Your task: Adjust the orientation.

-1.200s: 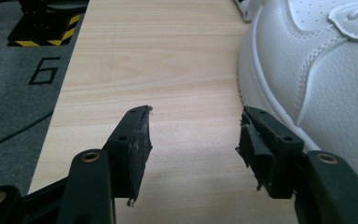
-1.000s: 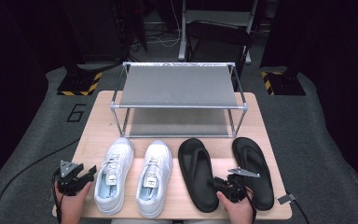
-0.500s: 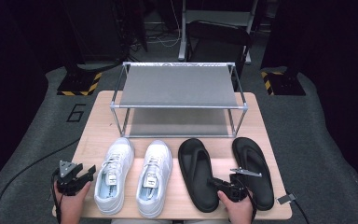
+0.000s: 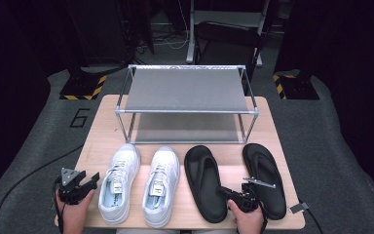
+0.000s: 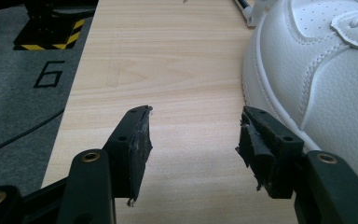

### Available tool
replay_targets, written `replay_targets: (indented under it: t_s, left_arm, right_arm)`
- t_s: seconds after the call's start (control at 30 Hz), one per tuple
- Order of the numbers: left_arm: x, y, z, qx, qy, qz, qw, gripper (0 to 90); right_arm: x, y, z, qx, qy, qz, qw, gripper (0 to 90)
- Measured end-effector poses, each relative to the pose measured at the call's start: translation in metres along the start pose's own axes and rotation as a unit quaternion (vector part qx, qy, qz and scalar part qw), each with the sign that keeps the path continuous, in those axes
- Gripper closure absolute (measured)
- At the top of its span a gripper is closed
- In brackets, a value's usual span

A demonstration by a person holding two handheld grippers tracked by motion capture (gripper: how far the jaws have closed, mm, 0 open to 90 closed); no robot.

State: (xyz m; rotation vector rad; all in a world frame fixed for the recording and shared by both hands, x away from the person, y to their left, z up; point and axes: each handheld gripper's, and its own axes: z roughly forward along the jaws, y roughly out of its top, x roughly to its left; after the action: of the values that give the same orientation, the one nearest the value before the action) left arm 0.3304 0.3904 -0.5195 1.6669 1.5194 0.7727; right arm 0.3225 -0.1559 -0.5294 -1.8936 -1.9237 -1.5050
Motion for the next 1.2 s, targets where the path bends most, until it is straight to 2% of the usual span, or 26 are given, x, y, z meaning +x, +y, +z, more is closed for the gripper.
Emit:
replay_targets:
  t_s: [0.13, 0.27, 0.4, 0.47, 0.5, 0.53, 0.57, 0.63, 0.77, 0.8, 0.97, 1.03, 1.2]
  left_arm:
    - [0.0, 0.0, 0.001, -0.009, 0.002, 0.001, 1.0, 43.0]
    - [0.0, 0.0, 0.0, -0.006, 0.001, 0.001, 1.0, 43.0]
    - [0.0, 0.0, 0.0, -0.005, 0.001, 0.0, 1.0, 43.0]
    - [0.0, 0.0, 0.0, -0.005, 0.001, 0.003, 1.0, 43.0]
    - [-0.001, 0.0, 0.001, -0.012, 0.003, 0.002, 0.9999, 43.0]
    - [-0.001, 0.0, 0.0, -0.004, 0.001, 0.003, 1.0, 43.0]
    - [-0.001, 0.0, 0.001, -0.01, 0.002, 0.002, 0.9999, 43.0]
    - [-0.001, 0.0, 0.0, -0.004, 0.0, 0.003, 1.0, 43.0]
    - [0.0, 0.0, 0.0, -0.005, 0.0, 0.002, 1.0, 43.0]
    - [0.0, 0.0, 0.0, -0.006, 0.0, 0.002, 1.0, 43.0]
    - [-0.001, 0.0, 0.0, -0.007, -0.002, -0.001, 1.0, 43.0]
    - [0.0, 0.0, -0.001, -0.004, -0.002, 0.004, 1.0, 43.0]
    - [0.0, 0.0, 0.0, -0.006, -0.003, 0.004, 1.0, 43.0]
  right_arm:
    - [0.002, 0.0, -0.002, -0.006, 0.0, 0.007, 1.0, 66.9]
    - [0.002, 0.0, -0.005, -0.016, 0.002, 0.011, 0.9998, 67.1]
    - [0.002, 0.002, -0.008, -0.023, 0.012, 0.027, 0.9993, 67.2]
    - [0.003, 0.004, -0.01, -0.025, 0.009, 0.031, 0.9992, 67.1]
    - [0.004, 0.004, -0.011, -0.025, 0.011, 0.035, 0.999, 67.1]
    - [0.003, 0.005, -0.011, -0.028, 0.007, 0.03, 0.9991, 67.1]
    - [0.003, 0.005, -0.011, -0.028, 0.007, 0.03, 0.9991, 67.1]
    - [0.003, 0.007, -0.011, -0.031, 0.003, 0.029, 0.9991, 67.1]
    - [0.003, 0.012, -0.01, -0.038, 0.007, 0.033, 0.9987, 67.1]
    - [0.003, 0.013, -0.01, -0.041, 0.006, 0.028, 0.9987, 67.1]
    - [0.006, 0.023, -0.008, -0.047, 0.002, 0.041, 0.998, 67.1]
    - [0.006, 0.025, -0.007, -0.051, 0.003, 0.035, 0.9981, 67.0]
    - [0.009, 0.035, -0.003, -0.053, 0.001, 0.043, 0.9977, 67.0]
